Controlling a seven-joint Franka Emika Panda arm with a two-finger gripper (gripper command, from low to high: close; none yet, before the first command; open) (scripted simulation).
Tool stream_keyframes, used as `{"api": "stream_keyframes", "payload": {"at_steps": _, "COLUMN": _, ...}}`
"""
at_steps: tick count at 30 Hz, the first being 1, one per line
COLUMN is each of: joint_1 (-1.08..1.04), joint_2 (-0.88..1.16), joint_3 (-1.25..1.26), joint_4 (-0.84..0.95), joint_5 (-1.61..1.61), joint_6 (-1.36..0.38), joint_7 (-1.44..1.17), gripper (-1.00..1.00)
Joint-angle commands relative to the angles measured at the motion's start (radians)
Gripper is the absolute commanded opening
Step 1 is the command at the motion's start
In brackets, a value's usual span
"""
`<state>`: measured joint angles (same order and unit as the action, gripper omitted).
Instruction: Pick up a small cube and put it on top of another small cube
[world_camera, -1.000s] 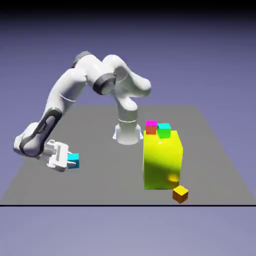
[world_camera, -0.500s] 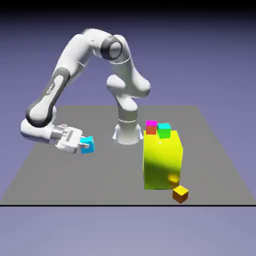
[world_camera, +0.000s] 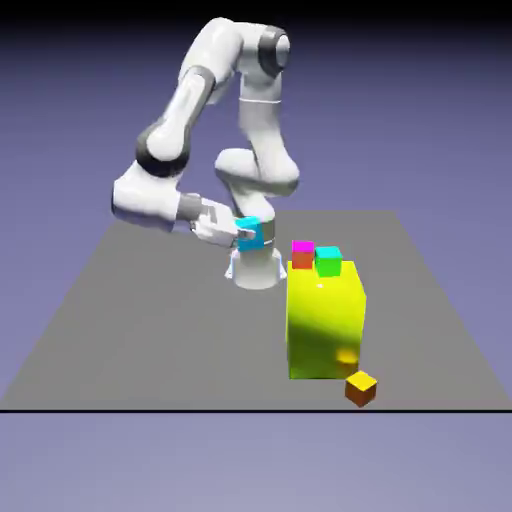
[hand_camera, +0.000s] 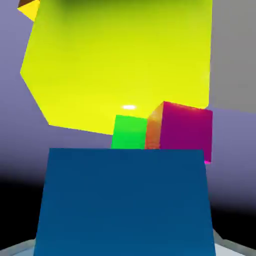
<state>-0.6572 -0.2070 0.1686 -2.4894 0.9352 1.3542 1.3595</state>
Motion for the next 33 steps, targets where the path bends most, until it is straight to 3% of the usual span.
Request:
{"api": "stream_keyframes", "payload": {"at_steps": 1, "joint_1": -0.009, "joint_2": -0.036, "joint_3": 0.028, "joint_4": -0.022, "joint_5": 0.006, "joint_6": 0.002, "joint_7": 0.021, "gripper": -1.00}}
{"api": "stream_keyframes", "payload": {"at_steps": 7, "joint_1": -0.048, "joint_2": -0.202, "joint_3": 0.156, "joint_4": -0.126, "joint_5": 0.039, "joint_6": 0.017, "joint_7": 0.118, "gripper": -1.00}}
{"api": "stream_keyframes", "payload": {"at_steps": 27, "joint_1": -0.674, "joint_2": -0.523, "joint_3": 0.844, "joint_4": -0.193, "joint_5": 0.324, "joint_6": -0.264, "joint_7": -0.065, "gripper": -1.00}}
{"api": "stream_keyframes", "payload": {"at_steps": 28, "joint_1": -0.674, "joint_2": -0.523, "joint_3": 0.844, "joint_4": -0.193, "joint_5": 0.324, "joint_6": -0.264, "joint_7": -0.065, "gripper": 1.00}}
{"api": "stream_keyframes", "payload": {"at_steps": 33, "joint_1": -0.542, "joint_2": -0.455, "joint_3": 0.699, "joint_4": -0.179, "joint_5": 0.264, "joint_6": -0.205, "joint_7": -0.027, "gripper": 1.00}}
